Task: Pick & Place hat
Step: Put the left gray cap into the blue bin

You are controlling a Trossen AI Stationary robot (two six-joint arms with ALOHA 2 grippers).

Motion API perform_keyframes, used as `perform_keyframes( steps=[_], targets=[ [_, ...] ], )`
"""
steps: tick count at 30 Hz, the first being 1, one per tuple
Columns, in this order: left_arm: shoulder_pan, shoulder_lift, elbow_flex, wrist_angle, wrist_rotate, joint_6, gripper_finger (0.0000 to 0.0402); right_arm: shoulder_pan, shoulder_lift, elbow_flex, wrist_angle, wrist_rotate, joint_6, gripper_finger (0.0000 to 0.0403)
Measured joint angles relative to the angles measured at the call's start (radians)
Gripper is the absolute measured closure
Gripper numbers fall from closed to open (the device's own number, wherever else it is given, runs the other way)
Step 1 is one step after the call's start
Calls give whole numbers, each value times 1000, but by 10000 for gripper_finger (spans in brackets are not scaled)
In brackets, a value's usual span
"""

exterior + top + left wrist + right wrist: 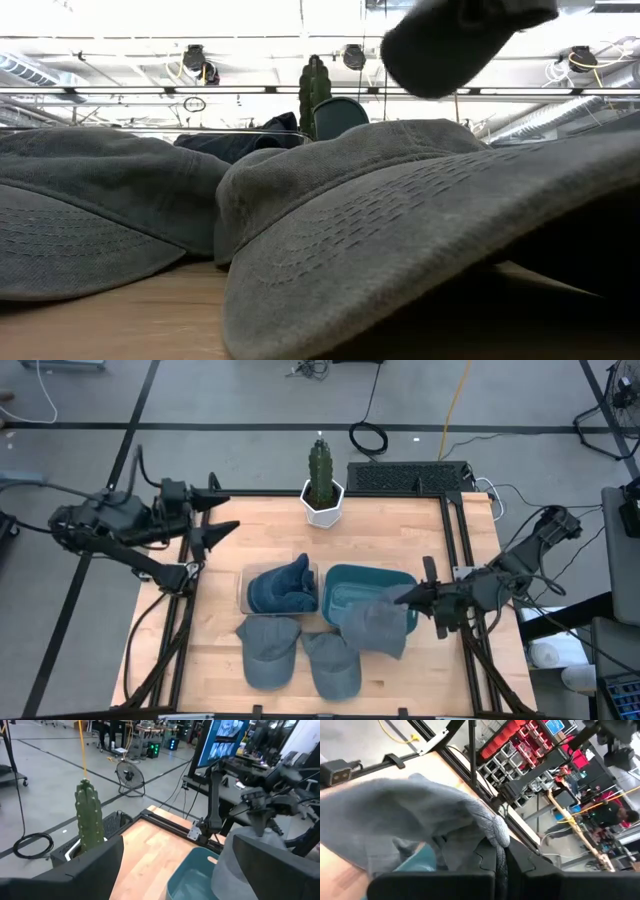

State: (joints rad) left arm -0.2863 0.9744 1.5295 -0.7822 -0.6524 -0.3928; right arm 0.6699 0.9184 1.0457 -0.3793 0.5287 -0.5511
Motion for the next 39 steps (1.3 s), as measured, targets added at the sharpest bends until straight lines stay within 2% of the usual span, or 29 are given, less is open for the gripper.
perform_keyframes(
  steps=[5,10,17,23,29,39],
  targets=[
    [0,-14,-1,3,1,-9,24,13,-55,-99,183,-2,-39,402],
    [0,-11,-1,3,1,-1,16,-1,-60,-99,237,-2,-69,402],
    [0,15,-1,2,4,-3,26,-68,1,-90,260,0,-50,402],
    [0,41,-1,1,4,-4,31,-68,71,-90,393,15,-187,403],
    [0,68,-1,3,5,-5,22,-69,116,-90,377,187,-176,403],
    [0,116,-1,3,6,-5,33,-82,119,-90,336,204,-140,403]
  ],
)
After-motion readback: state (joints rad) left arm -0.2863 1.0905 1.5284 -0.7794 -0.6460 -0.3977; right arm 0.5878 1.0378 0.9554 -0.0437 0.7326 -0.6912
